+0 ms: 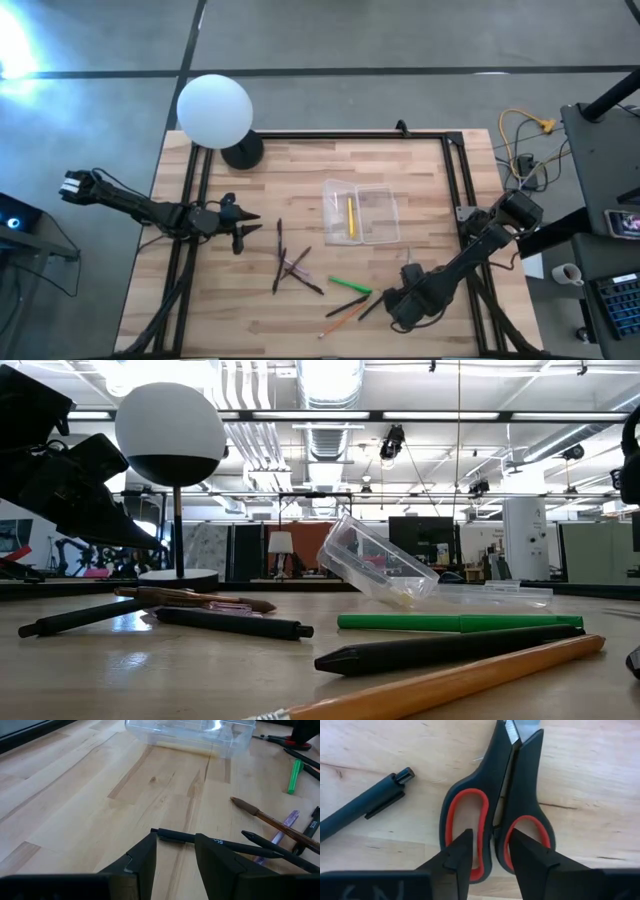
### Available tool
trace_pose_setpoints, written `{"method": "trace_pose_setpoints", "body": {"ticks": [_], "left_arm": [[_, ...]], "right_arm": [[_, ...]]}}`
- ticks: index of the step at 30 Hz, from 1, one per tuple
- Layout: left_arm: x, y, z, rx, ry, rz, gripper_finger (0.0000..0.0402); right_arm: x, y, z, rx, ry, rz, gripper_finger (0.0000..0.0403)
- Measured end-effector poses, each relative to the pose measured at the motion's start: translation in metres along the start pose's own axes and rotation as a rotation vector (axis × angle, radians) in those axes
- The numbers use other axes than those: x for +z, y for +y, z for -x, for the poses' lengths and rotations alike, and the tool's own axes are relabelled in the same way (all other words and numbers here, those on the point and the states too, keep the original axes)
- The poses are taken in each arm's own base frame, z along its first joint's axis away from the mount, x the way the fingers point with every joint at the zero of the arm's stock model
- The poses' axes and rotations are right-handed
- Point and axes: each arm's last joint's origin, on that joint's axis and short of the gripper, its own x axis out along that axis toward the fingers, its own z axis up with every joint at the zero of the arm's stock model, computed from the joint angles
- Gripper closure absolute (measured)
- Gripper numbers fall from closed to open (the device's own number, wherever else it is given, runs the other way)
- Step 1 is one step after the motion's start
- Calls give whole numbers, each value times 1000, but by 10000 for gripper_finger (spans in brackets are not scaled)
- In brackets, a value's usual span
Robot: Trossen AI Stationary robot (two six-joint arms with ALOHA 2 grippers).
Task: Pick & place school supplies into a supply box
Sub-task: Put the black scissors into the supply box
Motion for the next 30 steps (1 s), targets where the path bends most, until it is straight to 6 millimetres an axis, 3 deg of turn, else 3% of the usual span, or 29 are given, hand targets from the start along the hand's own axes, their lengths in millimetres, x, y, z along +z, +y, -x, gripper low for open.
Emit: {"method": "trace_pose_setpoints", "body": {"ticks": [7, 12, 21, 26, 30], "left_arm": [[0, 0, 0, 0, 0, 0, 282], [0, 0, 0, 0, 0, 0, 282], [0, 0, 0, 0, 0, 0, 282], [0, 0, 0, 0, 0, 0, 282], [0, 0, 0, 0, 0, 0, 282]], "right_arm": [[-2, -2, 6, 4, -34, 78, 341], [-9, 0, 18, 39, -89, 105, 343], [-29, 4, 64, 246, -152, 147, 343], [-18, 6, 84, 383, -228, 81, 343], [8, 11, 98, 465, -299, 15, 343]]}}
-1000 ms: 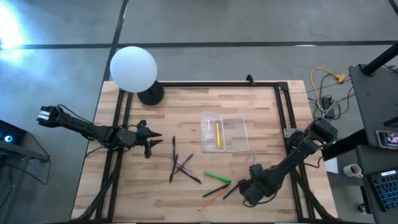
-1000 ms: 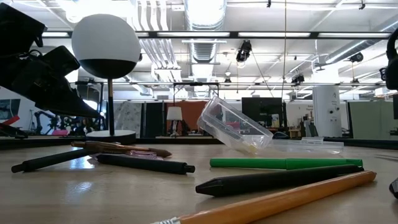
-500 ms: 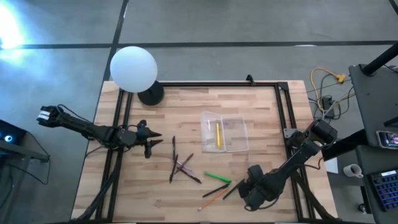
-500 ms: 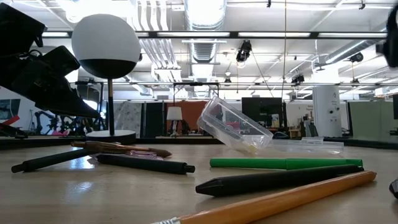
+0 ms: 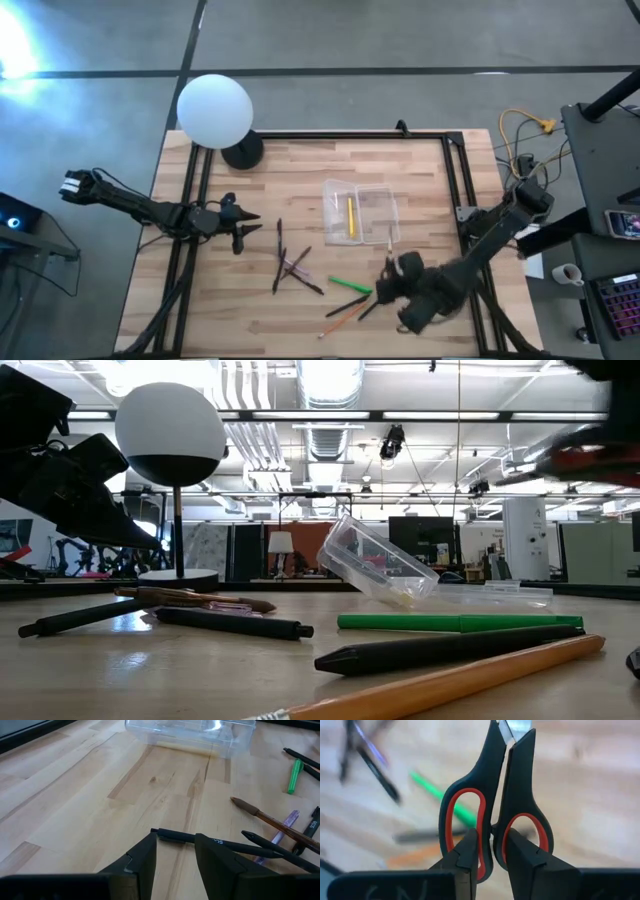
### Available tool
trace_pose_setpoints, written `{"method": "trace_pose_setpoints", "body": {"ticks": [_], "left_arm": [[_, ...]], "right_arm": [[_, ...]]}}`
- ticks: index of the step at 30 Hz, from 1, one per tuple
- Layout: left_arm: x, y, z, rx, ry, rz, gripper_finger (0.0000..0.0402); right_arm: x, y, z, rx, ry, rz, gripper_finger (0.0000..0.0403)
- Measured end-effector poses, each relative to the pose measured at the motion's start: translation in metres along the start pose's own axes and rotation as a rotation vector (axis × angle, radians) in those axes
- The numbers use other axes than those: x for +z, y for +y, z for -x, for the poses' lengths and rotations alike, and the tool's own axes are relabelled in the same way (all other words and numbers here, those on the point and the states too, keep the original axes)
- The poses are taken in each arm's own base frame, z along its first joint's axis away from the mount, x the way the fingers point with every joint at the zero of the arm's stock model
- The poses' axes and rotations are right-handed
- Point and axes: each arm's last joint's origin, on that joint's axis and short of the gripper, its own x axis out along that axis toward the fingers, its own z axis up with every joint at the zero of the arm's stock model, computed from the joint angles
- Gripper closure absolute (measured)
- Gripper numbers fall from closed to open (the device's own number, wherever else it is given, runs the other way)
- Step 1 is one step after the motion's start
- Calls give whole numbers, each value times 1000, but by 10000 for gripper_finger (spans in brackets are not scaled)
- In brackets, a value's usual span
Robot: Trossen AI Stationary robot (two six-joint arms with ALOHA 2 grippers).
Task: Pick & place school supplies into a supply box
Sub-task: Put the black scissors into the supply box
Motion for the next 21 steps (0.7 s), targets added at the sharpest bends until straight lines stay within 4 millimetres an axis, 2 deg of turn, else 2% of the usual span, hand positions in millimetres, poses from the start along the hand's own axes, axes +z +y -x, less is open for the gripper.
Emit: {"method": "trace_pose_setpoints", "body": {"ticks": [5, 10, 17, 21], "left_arm": [[0, 0, 0, 0, 0, 0, 282], [0, 0, 0, 0, 0, 0, 282], [0, 0, 0, 0, 0, 0, 282], [0, 0, 0, 0, 0, 0, 282]], "right_arm": [[48, 20, -13, 100, -26, 11, 343], [98, 41, -44, 204, -31, 87, 343], [159, 39, -85, 112, -29, 109, 343], [176, 37, -104, 91, 38, 140, 343]]}}
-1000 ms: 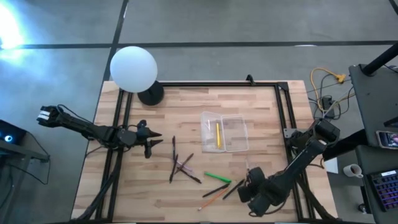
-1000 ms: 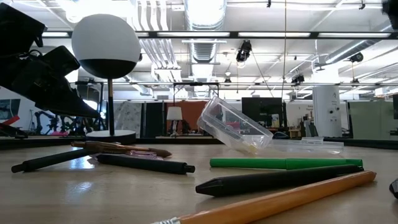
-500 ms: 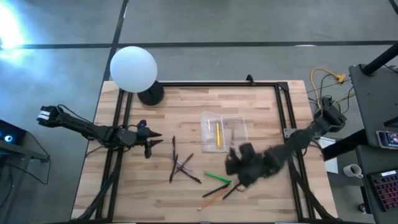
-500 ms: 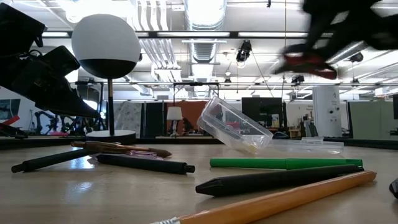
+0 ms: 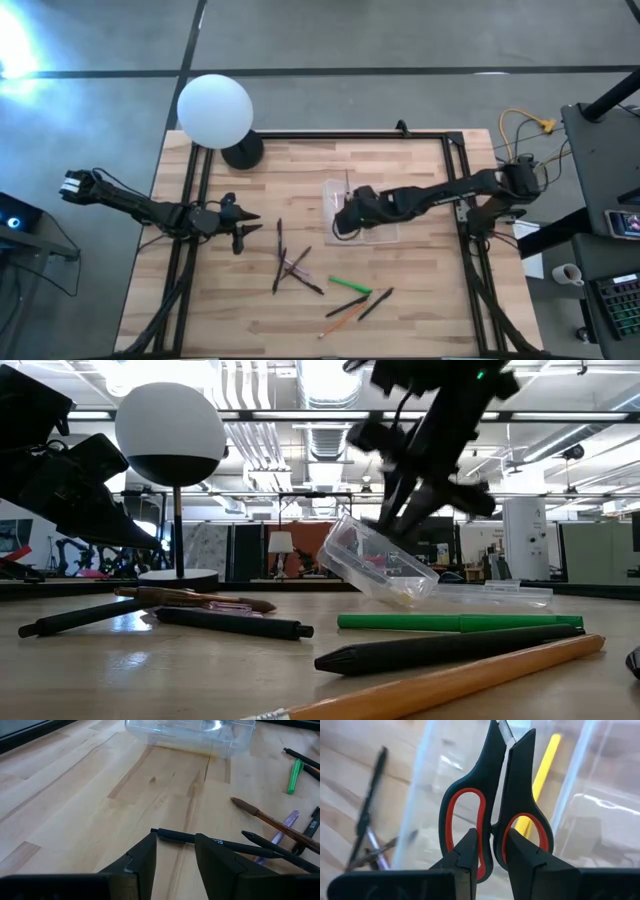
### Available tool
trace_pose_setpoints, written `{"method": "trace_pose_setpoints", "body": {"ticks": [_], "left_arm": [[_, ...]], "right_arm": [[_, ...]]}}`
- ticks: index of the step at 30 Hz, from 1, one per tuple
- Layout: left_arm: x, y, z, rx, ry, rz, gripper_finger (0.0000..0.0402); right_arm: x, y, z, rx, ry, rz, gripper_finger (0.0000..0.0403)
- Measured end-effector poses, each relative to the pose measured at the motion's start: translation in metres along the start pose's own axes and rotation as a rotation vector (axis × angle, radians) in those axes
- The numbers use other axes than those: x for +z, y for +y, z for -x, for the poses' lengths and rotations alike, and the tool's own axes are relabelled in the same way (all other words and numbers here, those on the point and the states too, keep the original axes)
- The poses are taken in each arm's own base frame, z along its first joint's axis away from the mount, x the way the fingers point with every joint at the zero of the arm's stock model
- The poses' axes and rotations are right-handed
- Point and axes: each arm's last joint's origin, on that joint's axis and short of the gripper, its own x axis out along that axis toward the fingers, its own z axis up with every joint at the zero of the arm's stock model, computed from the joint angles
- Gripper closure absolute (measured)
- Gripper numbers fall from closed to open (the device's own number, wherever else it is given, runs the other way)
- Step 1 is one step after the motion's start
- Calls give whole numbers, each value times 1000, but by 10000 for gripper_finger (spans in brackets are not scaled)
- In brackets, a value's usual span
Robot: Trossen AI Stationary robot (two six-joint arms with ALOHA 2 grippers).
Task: Pick & place school supplies into a supply box
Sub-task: Put the black scissors into the supply box
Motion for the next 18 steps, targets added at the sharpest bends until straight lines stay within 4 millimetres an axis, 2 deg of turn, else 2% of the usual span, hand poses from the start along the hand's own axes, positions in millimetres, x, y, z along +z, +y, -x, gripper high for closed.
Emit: {"method": "trace_pose_setpoints", "body": {"ticks": [6, 18], "left_arm": [[0, 0, 0, 0, 0, 0, 282], [0, 0, 0, 0, 1, -1, 282]], "right_arm": [[2, 2, -14, 33, 52, 3, 343], [-1, 5, -47, 83, 141, 127, 343]]}}
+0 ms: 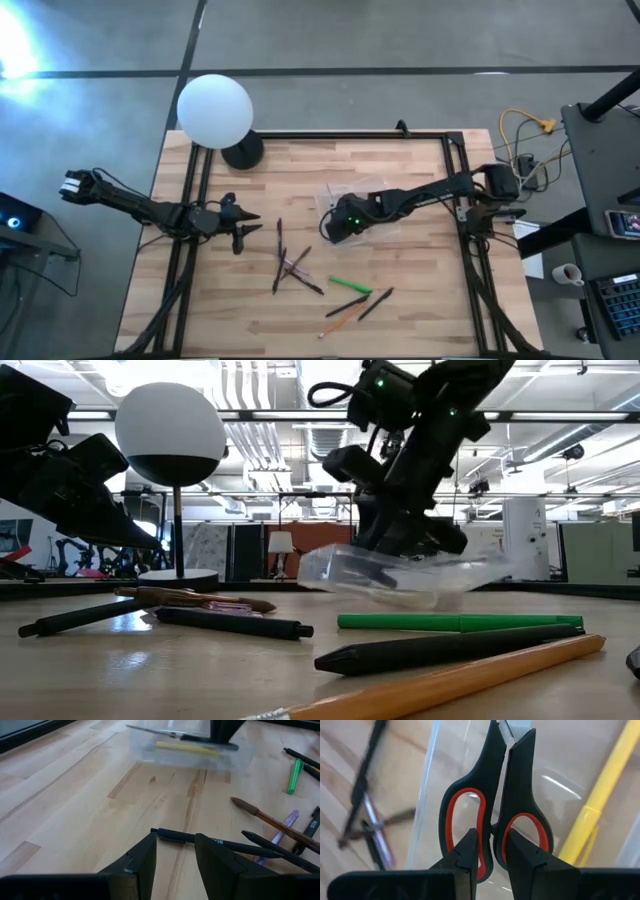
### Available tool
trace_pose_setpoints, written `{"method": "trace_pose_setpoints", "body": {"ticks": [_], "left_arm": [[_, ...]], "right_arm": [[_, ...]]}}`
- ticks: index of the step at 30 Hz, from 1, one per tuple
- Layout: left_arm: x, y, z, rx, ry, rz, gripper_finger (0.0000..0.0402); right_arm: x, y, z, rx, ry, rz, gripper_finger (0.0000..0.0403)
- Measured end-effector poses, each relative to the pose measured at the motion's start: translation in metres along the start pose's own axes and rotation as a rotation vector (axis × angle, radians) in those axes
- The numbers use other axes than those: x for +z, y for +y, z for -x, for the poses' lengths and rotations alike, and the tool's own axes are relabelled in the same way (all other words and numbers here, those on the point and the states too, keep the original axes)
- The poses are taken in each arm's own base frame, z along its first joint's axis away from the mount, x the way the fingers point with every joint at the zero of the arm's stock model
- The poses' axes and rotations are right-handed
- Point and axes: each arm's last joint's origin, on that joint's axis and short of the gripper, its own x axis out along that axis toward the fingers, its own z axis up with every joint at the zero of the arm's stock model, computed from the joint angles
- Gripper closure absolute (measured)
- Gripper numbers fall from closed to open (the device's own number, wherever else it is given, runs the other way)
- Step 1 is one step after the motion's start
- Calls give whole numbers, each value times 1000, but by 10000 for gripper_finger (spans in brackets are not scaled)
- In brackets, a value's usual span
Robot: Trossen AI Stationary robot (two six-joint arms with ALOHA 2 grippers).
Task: Pick & place school supplies into a supply box
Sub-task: Put the black scissors into the supply box
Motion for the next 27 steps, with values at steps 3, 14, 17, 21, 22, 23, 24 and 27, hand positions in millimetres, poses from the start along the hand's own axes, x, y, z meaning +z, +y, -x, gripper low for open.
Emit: {"method": "trace_pose_setpoints", "body": {"ticks": [3, 14, 17, 21, 22, 23, 24, 27], "left_arm": [[0, 0, 0, 0, 1, 0, 282], [0, 0, 0, 0, 1, -1, 282], [0, 0, 0, 0, 1, -1, 282], [0, 0, 0, 1, 1, 0, 282], [0, 0, 0, 0, 1, -1, 282], [0, 0, 0, 0, 1, -1, 282], [0, 0, 0, 0, 1, 0, 282], [0, 0, 0, 1, 2, -1, 282]], "right_arm": [[-2, -2, -9, -26, 18, 73, 343], [-5, -13, -5, -144, 76, 480, 343], [-7, -19, -2, -197, 124, 542, 343], [-7, -18, 3, -232, 164, 593, 342], [-5, -15, 5, -226, 161, 608, 342], [-3, -11, 6, -217, 153, 619, 342], [0, -7, 8, -206, 142, 632, 341], [7, 6, 15, -184, 108, 688, 340]]}}
